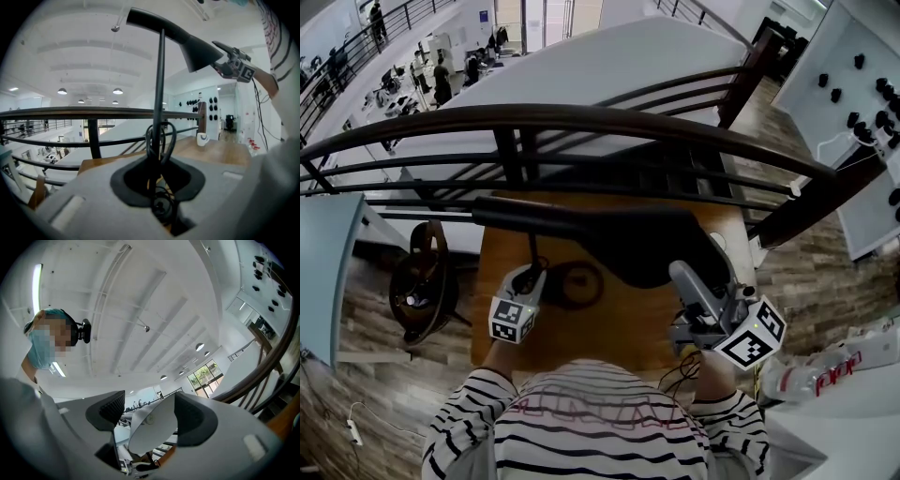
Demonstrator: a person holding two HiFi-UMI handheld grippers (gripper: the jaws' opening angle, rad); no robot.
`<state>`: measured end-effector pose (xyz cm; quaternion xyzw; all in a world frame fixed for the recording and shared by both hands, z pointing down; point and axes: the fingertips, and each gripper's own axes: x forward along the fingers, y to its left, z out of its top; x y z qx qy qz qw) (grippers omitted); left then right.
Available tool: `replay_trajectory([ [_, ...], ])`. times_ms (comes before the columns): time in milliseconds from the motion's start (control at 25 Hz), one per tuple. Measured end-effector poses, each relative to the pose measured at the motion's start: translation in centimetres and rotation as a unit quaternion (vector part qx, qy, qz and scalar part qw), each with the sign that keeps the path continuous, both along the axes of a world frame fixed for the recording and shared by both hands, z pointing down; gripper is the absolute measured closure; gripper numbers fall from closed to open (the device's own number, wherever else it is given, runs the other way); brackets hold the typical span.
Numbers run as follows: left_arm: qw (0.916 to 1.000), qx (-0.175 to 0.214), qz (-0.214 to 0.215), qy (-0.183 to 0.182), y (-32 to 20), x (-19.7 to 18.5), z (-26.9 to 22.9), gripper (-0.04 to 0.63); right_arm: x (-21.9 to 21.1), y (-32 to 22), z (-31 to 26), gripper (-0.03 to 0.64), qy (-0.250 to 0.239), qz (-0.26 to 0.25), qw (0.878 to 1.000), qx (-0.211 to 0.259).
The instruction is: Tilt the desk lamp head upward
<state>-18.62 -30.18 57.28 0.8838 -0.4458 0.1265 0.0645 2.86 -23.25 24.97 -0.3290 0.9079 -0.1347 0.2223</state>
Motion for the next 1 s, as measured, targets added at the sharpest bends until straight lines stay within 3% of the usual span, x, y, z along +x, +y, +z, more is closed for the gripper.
replay_trajectory([
  [440,1.0,-0.002,-0.004,0.0,0.3,-0.7,0.4,0.535,-1.8,0.6,-3.1,0.298,0.047,-0.012,0.998,0.043],
  [1000,0.9999,-0.008,-0.007,-0.001,0.2,-0.9,0.7,0.537,-2.6,0.5,-5.2,0.299,0.056,-0.025,0.996,0.059],
])
